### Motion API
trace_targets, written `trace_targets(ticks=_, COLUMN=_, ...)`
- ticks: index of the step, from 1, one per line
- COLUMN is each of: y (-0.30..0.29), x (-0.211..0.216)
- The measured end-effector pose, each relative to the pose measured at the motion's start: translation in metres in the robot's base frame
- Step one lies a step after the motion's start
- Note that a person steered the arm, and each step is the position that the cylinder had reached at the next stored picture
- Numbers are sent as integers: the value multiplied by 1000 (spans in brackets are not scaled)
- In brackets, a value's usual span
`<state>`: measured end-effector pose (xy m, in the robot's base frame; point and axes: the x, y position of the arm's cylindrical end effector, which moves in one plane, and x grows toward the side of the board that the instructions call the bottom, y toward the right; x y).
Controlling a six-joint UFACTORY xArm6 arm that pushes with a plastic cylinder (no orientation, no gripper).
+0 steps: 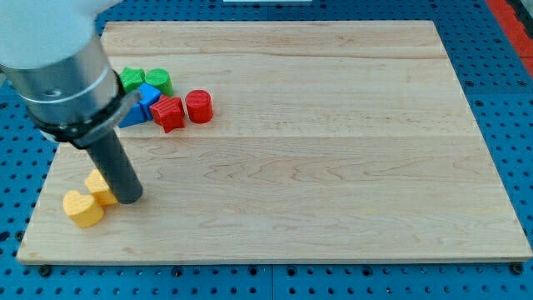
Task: Move the red circle toward the bottom right corner of the board
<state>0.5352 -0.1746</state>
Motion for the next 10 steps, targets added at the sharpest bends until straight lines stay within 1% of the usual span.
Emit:
trace_targets(ticks=1, y=47, x=-28)
trace_targets(ticks=2, y=39, x=-72)
trace_targets(ticks=3, y=38, x=-106)
trace_targets(ticks=4, y=30, x=-120)
trace_targets(ticks=5, y=71, x=-138)
trace_targets(ticks=6, y=103, x=-144)
trace_targets(ticks=7, y=107, x=-171)
trace_targets(ticks=8, y=175, x=-181)
trace_targets(ticks=9, y=164, x=-225)
trace_targets(ticks=10, y=215, x=-208)
